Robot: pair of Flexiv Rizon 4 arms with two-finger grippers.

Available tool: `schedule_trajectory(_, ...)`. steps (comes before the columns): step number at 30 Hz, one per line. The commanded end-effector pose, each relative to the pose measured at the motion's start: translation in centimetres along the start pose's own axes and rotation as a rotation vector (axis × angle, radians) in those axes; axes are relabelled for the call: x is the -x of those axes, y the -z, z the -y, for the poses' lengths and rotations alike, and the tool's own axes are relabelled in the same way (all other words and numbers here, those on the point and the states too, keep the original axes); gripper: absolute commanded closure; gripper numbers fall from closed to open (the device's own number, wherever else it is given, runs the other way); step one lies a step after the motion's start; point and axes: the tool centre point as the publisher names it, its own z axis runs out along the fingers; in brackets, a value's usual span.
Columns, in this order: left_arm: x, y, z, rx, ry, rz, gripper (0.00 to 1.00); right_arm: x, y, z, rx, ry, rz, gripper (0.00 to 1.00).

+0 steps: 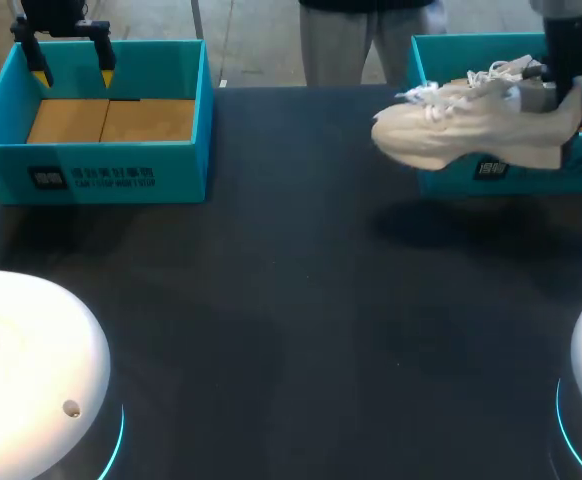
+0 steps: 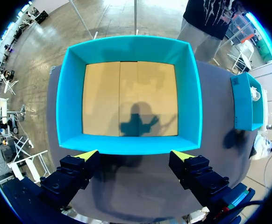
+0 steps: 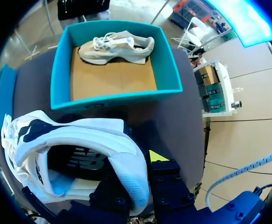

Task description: Take the shoe out of the shoebox, open the shoe tongue, remove and reinsert the insole, then place the shoe into the shoebox

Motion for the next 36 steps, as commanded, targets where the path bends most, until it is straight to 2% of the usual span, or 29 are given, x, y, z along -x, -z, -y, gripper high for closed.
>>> schedule_trajectory(1,0.0,0.0,0.0,0.001,0.0,0.0,0.0,-1.5,0.8,3.2,0.059,0.003,0.011,1.0)
schedule_trajectory(19,0.0,0.0,0.0,0.001,0.0,0.0,0.0,-8.4,1.4,14.0,0.053,0.045,0.027,1.0)
schedule_trajectory(28,0.0,0.0,0.0,0.001,0.0,0.0,0.0,-11.1,1.7,17.9,0.056,0.082,0.031,1.0)
schedule_trajectory(36,0.0,0.0,0.0,0.001,0.0,0.0,0.0,-13.6,1.6,20.2,0.052,0.129,0.022,1.0)
